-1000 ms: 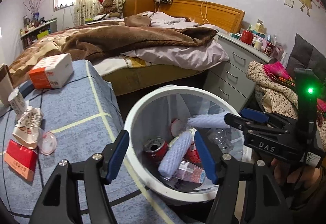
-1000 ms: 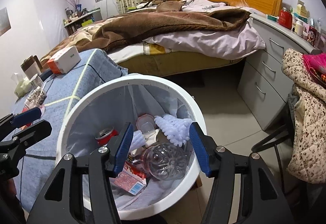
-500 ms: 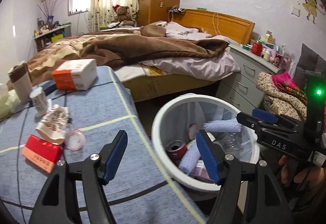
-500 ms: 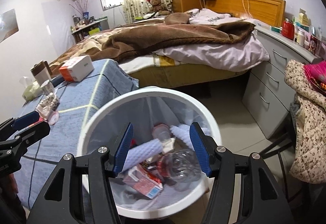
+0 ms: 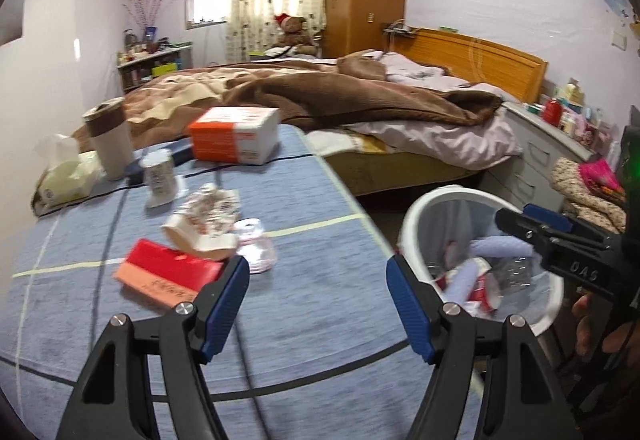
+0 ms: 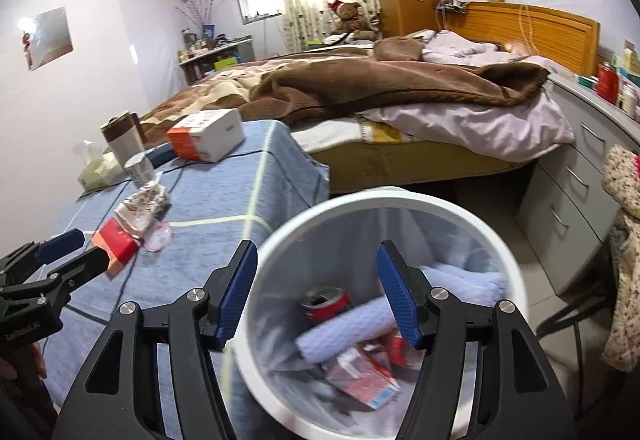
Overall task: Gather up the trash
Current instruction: 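Grasp the red medicine box with the left tool while the right tool grasps the clear plastic cup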
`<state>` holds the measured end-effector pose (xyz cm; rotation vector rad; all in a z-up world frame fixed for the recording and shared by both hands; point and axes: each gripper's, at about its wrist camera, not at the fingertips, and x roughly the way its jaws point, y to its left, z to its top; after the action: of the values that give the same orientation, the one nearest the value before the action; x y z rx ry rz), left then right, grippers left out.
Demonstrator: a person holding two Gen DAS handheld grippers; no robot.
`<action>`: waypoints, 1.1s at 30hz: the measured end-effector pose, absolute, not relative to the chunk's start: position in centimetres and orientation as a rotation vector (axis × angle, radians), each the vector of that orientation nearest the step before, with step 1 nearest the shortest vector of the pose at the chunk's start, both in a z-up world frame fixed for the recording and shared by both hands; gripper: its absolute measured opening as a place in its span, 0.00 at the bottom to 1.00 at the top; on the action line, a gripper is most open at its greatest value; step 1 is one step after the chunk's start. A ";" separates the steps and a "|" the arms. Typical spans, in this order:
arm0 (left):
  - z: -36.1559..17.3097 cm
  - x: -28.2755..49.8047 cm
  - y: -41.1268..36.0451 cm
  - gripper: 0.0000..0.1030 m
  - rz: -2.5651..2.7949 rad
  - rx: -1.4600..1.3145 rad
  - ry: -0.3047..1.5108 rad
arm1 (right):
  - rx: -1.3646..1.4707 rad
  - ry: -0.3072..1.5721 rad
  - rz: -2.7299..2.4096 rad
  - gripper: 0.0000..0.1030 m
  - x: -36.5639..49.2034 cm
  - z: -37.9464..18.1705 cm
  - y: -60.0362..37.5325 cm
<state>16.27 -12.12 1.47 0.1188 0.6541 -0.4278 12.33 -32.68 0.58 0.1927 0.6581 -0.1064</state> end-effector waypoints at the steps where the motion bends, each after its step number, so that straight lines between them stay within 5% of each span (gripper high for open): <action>1: 1.4 16.3 -11.6 0.71 -0.416 0.119 0.652 | 0.191 0.657 -0.098 0.62 12.6 0.6 -32.3; 33: -6.1 23.4 -2.8 0.71 -0.276 0.058 0.901 | 0.109 0.779 0.140 0.63 21.9 -1.8 -21.7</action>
<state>23.40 -2.75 -6.07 0.0582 0.9015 -0.2758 21.88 -21.66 -1.78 0.1093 0.7787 0.1400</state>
